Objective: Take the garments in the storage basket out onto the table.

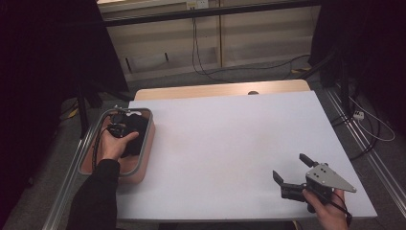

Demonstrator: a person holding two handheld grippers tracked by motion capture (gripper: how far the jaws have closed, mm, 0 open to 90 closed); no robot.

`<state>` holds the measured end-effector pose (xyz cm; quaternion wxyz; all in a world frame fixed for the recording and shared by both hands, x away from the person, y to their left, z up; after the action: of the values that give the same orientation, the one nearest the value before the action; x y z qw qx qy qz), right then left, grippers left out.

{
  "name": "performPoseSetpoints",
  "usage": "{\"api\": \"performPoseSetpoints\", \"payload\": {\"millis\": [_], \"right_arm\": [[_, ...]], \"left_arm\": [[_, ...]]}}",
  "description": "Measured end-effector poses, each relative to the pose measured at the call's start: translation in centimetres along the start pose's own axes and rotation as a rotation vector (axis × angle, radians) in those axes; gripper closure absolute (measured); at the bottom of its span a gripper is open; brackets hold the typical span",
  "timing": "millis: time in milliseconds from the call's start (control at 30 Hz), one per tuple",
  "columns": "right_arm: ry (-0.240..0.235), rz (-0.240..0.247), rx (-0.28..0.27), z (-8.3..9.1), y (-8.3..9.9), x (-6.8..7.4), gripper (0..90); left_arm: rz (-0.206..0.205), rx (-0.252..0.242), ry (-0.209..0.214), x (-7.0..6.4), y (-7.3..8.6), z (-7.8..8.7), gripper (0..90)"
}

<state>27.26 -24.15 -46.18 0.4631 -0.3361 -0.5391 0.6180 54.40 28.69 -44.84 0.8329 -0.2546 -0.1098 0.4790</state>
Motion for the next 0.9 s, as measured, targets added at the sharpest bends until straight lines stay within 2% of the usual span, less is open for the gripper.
{"api": "performPoseSetpoints", "payload": {"millis": [33,133,267,533,633,767,833,900], "right_arm": [[0.0,0.0,0.0,0.0,0.0,0.0,0.0],[-0.002,0.007,0.003,-0.1,0.0,0.0,0.0],[0.002,0.005,0.002,-0.1,0.0,0.0,0.0],[0.004,-0.001,0.001,-0.1,0.0,-0.1,0.0],[0.005,0.0,0.002,-0.1,0.0,-0.1,0.0],[0.004,0.0,0.001,-0.1,0.0,-0.1,0.0],[0.004,-0.002,0.001,-0.1,0.0,-0.1,0.0],[0.002,-0.004,0.0,-0.1,0.0,-0.1,0.0]], "left_arm": [[0.009,-0.008,0.01,0.0,0.1,0.2,37.5],[0.013,-0.017,0.026,0.0,0.2,0.5,48.6],[0.017,-0.028,0.026,-0.3,0.2,0.7,52.5],[0.021,-0.084,0.028,-0.3,0.5,1.7,53.9],[0.029,-0.123,0.013,-0.2,0.6,2.3,53.9],[0.02,-0.173,0.004,-0.2,0.7,3.3,53.9],[0.025,-0.214,-0.001,-0.3,0.8,3.9,53.8],[0.024,-0.224,-0.001,-0.3,0.9,4.0,53.9]]}}
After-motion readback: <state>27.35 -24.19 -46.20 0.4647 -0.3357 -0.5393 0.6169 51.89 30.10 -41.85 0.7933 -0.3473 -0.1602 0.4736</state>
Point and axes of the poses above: each handheld gripper's, and its own axes: z roughly backward along the jaws, y roughly out of its underside, x roughly to its left, the point moved 3 cm from there along -z, roughly forward along the jaws, and after that the axes turned 7 degrees about -z, right-handed, at the moved point
